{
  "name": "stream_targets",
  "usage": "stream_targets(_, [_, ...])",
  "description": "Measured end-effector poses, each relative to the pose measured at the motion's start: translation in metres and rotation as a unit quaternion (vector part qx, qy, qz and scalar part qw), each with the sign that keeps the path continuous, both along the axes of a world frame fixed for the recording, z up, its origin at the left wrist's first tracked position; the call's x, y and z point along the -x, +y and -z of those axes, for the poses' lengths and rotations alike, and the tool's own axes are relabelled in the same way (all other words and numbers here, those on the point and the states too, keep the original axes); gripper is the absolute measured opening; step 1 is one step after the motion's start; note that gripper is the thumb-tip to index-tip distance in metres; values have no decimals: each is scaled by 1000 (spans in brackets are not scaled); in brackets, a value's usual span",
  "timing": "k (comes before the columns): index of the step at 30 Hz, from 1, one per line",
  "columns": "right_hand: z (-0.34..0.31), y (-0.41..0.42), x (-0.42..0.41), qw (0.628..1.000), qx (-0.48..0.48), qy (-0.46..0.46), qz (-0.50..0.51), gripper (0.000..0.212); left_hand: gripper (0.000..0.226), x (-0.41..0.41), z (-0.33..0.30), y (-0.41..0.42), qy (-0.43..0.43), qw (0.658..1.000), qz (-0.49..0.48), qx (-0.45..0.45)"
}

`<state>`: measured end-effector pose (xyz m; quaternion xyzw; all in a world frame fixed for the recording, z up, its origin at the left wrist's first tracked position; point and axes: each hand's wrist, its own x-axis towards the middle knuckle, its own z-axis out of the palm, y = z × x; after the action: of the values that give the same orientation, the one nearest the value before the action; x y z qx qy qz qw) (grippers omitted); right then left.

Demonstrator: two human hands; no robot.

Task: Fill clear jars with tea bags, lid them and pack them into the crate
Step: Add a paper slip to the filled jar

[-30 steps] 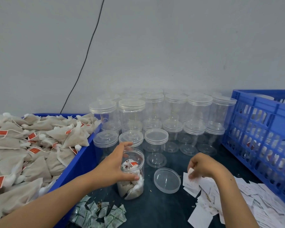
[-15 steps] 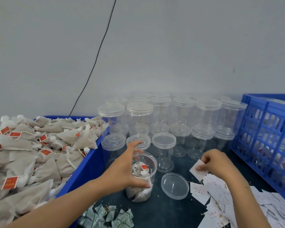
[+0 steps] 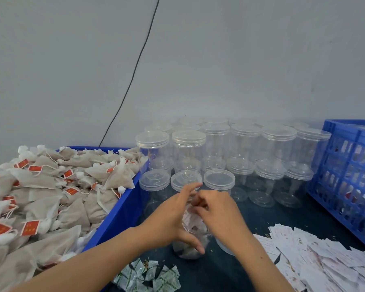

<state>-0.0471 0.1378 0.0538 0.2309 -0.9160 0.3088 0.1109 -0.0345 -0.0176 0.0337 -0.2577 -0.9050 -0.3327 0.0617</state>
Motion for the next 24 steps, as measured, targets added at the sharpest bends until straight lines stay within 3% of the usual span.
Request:
stream_targets(3, [7, -9, -1, 993, -77, 80, 26, 21, 123, -1, 0, 0, 0, 1000, 6, -8])
stream_targets(6, [7, -9, -1, 986, -115, 116, 23, 13, 121, -1, 0, 0, 5, 1000, 9, -10])
stream_targets(14, [-1, -3, -2, 975, -195, 110, 6, 14, 123, 0, 3, 1, 24, 999, 6, 23])
stream_targets(18, [-7, -4, -6, 956, -278, 92, -8, 17, 121, 1, 4, 2, 27, 999, 14, 22])
stream_targets(24, [-8, -7, -6, 934, -352, 58, -11, 33, 116, 0, 2, 3, 13, 1000, 12, 11])
